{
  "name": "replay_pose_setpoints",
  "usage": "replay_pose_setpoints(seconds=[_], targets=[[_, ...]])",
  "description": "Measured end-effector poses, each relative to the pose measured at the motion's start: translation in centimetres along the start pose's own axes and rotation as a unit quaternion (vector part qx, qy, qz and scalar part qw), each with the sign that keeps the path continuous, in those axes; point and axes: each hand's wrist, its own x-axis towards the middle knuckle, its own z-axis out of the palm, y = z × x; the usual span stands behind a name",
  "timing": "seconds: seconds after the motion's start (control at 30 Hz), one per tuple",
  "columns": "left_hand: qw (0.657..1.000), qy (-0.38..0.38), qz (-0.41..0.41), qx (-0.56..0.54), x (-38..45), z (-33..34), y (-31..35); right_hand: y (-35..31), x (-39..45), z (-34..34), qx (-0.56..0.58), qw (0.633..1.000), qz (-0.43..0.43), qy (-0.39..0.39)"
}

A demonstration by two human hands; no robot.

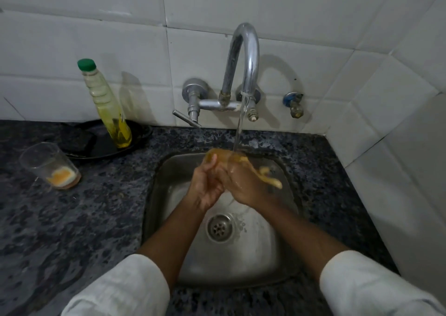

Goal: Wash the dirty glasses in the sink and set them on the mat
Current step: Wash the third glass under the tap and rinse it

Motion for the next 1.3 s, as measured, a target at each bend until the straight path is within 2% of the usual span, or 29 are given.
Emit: replay_pose_setpoints(seconds=[0.03,0.07,0.1,0.13,0.17,0.23,0.3,0.33,0.37,0.4,0.5,0.57,0.63,0.67,0.7,0.77,0.8,0.83,0.9,0.93,0.97,1.0,1.03,1.1,1.13,1.17,1.23,1.3], targets=[[0.999,0.031,-0.016,0.033,-0.2,0.2,0.3,0.8,-0.2,-0.6,-0.039,0.997,-0.032,-0.056],[0.996,0.064,-0.027,0.057,-0.4,0.3,0.5,1.4,-0.1,-0.7,-0.026,0.996,-0.018,-0.080],[0.994,0.092,-0.025,0.059,-0.4,0.6,0.5,1.4,-0.1,-0.8,0.039,0.997,0.027,-0.064],[0.993,0.109,-0.014,0.050,-0.5,1.0,0.2,0.6,-0.1,-0.6,0.170,0.978,0.116,-0.016],[0.990,0.131,0.010,0.047,-0.5,1.6,-0.2,-0.2,0.2,0.0,0.313,0.926,0.208,0.034],[0.974,0.185,0.086,0.096,-0.4,2.6,-0.8,-1.7,0.3,1.3,0.541,0.764,0.335,0.103],[0.939,0.214,0.162,0.214,-0.5,3.1,-0.8,-1.5,0.4,2.2,0.656,0.627,0.391,0.152],[0.916,0.205,0.201,0.280,-0.6,3.1,-0.6,-1.3,0.4,2.5,0.691,0.571,0.409,0.172],[0.889,0.180,0.241,0.346,-0.6,2.9,-0.4,-1.1,0.4,2.7,0.709,0.532,0.423,0.184],[0.858,0.150,0.275,0.408,-0.6,2.5,-0.3,-0.9,0.5,3.0,0.716,0.510,0.435,0.195],[0.784,0.070,0.335,0.519,-0.8,2.1,-0.2,-0.4,0.9,4.1,0.722,0.499,0.439,0.196],[0.744,0.043,0.364,0.559,-1.1,2.4,-0.1,-0.5,1.0,4.2,0.749,0.478,0.417,0.189],[0.736,0.023,0.382,0.559,-1.2,2.4,0.1,-0.3,1.1,4.0,0.750,0.488,0.407,0.186],[0.750,0.021,0.383,0.539,-1.2,2.4,0.2,-0.2,1.2,4.0,0.737,0.507,0.407,0.186],[0.776,0.031,0.377,0.504,-1.3,2.5,0.4,-0.2,1.3,3.8,0.715,0.534,0.409,0.189],[0.845,0.100,0.328,0.410,-1.1,2.8,0.6,-0.2,1.0,3.3,0.663,0.601,0.398,0.203],[0.885,0.138,0.275,0.349,-0.8,2.8,0.8,-0.2,0.8,3.0,0.627,0.657,0.366,0.205],[0.927,0.149,0.198,0.281,-0.4,2.6,0.9,-0.4,0.6,2.5,0.573,0.731,0.316,0.197],[0.977,0.087,0.052,0.189,0.4,1.3,1.1,-0.1,0.3,1.8,0.371,0.906,0.177,0.104],[0.986,0.050,0.007,0.161,0.4,0.7,1.1,0.3,0.2,1.7,0.220,0.969,0.106,0.038],[0.992,0.015,-0.013,0.123,0.6,0.1,0.9,0.3,0.3,1.7,0.082,0.994,0.068,0.001],[0.996,-0.013,-0.015,0.087,0.7,-0.4,0.5,0.3,0.7,1.9,0.002,0.998,0.066,-0.002],[0.998,-0.031,-0.011,0.055,0.8,-0.7,0.0,-0.2,1.2,1.7,0.009,0.994,0.104,0.027],[0.999,-0.033,0.012,0.012,0.4,-0.4,-1.1,-1.3,2.2,1.1,0.151,0.961,0.205,0.107],[0.999,-0.028,0.024,0.002,0.4,-0.2,-1.2,-1.6,2.5,1.0,0.204,0.945,0.225,0.119],[1.000,-0.021,0.022,0.001,0.5,-0.1,-1.1,-1.9,2.3,0.4,0.200,0.954,0.207,0.087],[0.999,-0.013,-0.008,0.034,0.5,0.3,0.1,-1.6,1.2,-0.7,0.053,0.994,0.092,-0.039],[0.992,-0.005,-0.065,0.108,0.3,1.0,1.8,-0.8,0.5,-2.2,-0.130,0.981,0.026,-0.140]])
